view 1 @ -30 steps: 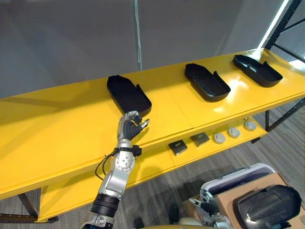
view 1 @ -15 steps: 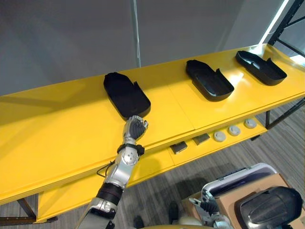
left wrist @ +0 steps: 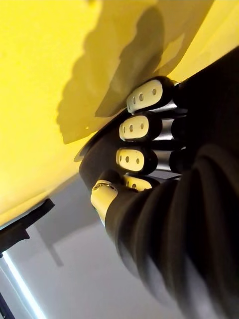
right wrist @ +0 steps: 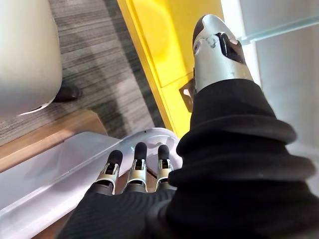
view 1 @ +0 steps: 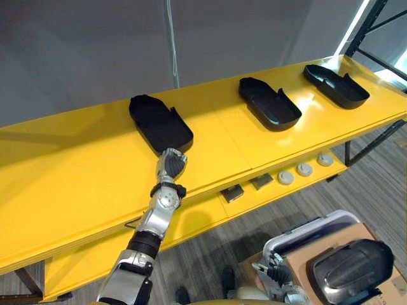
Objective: Walk over and take plastic housings, then place them on the shelf
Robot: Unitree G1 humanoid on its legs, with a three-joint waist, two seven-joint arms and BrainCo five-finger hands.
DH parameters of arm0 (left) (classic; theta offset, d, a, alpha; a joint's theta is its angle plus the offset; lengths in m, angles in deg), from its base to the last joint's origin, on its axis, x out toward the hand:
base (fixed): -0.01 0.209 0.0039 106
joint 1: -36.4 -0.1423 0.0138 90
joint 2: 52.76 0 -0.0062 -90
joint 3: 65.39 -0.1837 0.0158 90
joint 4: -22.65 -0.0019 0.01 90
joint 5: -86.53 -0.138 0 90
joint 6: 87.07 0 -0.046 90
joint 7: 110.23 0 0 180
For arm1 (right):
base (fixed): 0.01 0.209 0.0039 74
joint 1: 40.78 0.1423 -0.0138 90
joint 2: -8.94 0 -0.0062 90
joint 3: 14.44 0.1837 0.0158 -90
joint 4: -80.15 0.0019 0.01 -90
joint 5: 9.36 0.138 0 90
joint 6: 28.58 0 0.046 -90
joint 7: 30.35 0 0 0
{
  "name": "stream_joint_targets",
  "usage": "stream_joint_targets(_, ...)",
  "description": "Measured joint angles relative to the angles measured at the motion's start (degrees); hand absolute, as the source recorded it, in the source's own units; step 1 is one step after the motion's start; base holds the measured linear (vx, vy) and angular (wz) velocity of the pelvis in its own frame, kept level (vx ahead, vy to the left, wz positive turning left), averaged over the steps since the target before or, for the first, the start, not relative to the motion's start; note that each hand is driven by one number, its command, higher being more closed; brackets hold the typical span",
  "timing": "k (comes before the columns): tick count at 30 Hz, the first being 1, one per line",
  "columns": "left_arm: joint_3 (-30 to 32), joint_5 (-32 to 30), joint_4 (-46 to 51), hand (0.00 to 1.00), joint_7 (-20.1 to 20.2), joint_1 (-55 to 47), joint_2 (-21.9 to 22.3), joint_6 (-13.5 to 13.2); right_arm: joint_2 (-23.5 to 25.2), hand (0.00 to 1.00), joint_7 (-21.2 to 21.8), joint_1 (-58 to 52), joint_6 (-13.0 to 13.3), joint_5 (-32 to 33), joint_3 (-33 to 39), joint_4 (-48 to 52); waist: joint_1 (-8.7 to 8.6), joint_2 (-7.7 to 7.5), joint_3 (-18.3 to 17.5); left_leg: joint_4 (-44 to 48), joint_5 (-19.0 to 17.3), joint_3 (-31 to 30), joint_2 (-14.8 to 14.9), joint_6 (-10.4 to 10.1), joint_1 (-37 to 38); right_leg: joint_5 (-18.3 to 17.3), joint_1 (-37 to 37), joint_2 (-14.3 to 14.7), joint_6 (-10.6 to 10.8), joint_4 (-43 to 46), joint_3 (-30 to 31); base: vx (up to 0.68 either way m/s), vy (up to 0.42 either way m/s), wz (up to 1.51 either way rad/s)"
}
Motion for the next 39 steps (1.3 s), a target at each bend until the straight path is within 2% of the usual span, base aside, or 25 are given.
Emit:
stream_joint_targets(3, 1.74, 0.04, -0.52, 1.00, -0.09, 0.21, -0.23, 0.16, 0.02, 0.00, 0.00, -0.03, 0.00, 0.00, -0.02, 0.29, -0.70, -0.13, 0.08, 0.00, 0.00, 0.03, 0.00, 0.00, 0.00, -0.02, 0.00, 0.00, 0.02, 0.01, 0.02, 0.00, 0.000, 0.00)
stream_joint_targets(8, 2.08, 0.08, -4.06, 1.00, -0.20, 3.66, -2.30, 0.41, 0.00, 0.00, 0.02, -0.12, 0.02, -0.02, -0.07, 0.48, -0.81, -0.47, 0.32, 0.01, 0.00, 0.46, 0.04, 0.00, 0.16, 0.24, 0.01, 0.05, -0.34, 0.04, 0.30, 0.00, 0.005, -0.02)
stream_joint_targets(18, 3.17, 1.23, -2.85, 1.00, -0.79, 4.10, -2.30, 0.42, -0.03, 0.00, -0.01, -0.13, 0.03, 0.00, -0.07, 0.48, -0.76, -0.49, 0.39, 0.27, 0.20, 0.29, 0.03, 0.31, 0.19, 0.31, 0.10, 0.03, -0.44, 0.22, 0.07, 0.00, 0.003, 0.00)
stream_joint_targets(25, 0.31, 1.18, 20.19, 1.00, -1.52, -4.26, -0.60, -1.31, -0.01, 0.00, -0.35, 0.10, 0.02, 0.03, -0.03, 0.44, -0.37, -0.02, 0.63, 0.11, 0.22, -0.58, -0.03, 0.33, 0.89, 0.21, 1.19, -0.07, -0.36, 0.22, -0.55, 0.00, 0.001, 0.06)
stream_joint_targets(29, 1.16, 1.10, 34.13, 1.00, -1.61, -9.15, -0.42, -3.71, -0.35, 0.00, -1.03, 0.01, 0.11, 0.17, 0.09, -0.25, 1.23, 0.16, 0.64, -0.01, -0.02, -2.58, -0.03, 0.03, 0.28, -0.13, 1.30, -0.16, -0.49, 0.21, -2.05, -0.04, 0.000, 0.19)
stream_joint_targets(31, 4.37, 1.13, 43.54, 1.00, -2.42, -13.76, -0.45, -5.69, -1.22, 0.00, -1.05, 0.00, 0.07, 0.16, 0.05, -1.01, 2.60, 0.65, 0.41, -0.01, 0.04, -3.69, -0.02, 0.02, 0.14, -0.61, 1.58, -0.20, -0.24, 0.22, -3.02, -0.01, -0.009, 0.26)
stream_joint_targets(33, 8.94, 1.56, 48.31, 1.00, -2.77, -17.52, -0.47, -7.23, -1.81, 0.00, -1.05, 0.02, 0.09, 0.15, 0.35, -1.63, 2.78, 1.31, -0.09, 0.00, 0.06, -4.59, -0.02, -0.02, 0.25, -0.65, 2.09, -0.22, -0.30, 0.23, -3.67, 0.02, 0.003, 0.22)
stream_joint_targets(35, 18.02, 3.96, 54.10, 1.00, -4.05, -22.74, -0.39, -9.34, -2.63, 0.00, -1.03, 0.13, 0.07, 0.16, 0.96, -3.11, 4.50, 1.85, -0.29, 0.00, 0.03, -5.10, -0.02, 0.00, 0.60, -0.92, 3.06, -0.22, -0.38, 0.23, -4.11, 0.02, 0.014, 0.13)
stream_joint_targets(36, 20.48, 4.96, 54.98, 1.00, -4.56, -24.08, -0.33, -9.93, -2.71, 0.00, -1.03, 0.01, 0.01, 0.14, 1.21, -3.26, 4.93, 2.03, -0.47, -0.02, 0.04, -5.38, -0.04, 0.02, 0.62, -1.03, 3.23, -0.25, -0.32, 0.24, -4.52, 0.00, 0.016, 0.21)
stream_joint_targets(38, 31.43, 10.14, 56.81, 1.00, -7.36, -29.76, 1.77, -11.84, -2.57, 0.00, -1.01, -0.32, -0.01, 0.13, 3.24, -3.68, 5.63, 2.30, -0.82, 0.00, 0.06, -6.85, -0.19, 0.04, 0.70, -1.53, 4.06, -0.48, -0.15, 0.23, -6.01, 0.01, 0.015, 0.35)
stream_joint_targets(39, 33.55, 11.36, 56.64, 1.00, -8.15, -31.16, 2.45, -11.97, -2.68, 0.00, -1.01, -0.32, 0.01, 0.13, 3.32, -4.06, 5.75, 2.28, -1.00, 0.00, 0.04, -7.25, -0.25, 0.01, 0.59, -1.62, 4.14, -0.57, -0.05, 0.24, -6.35, 0.01, 0.022, 0.35)
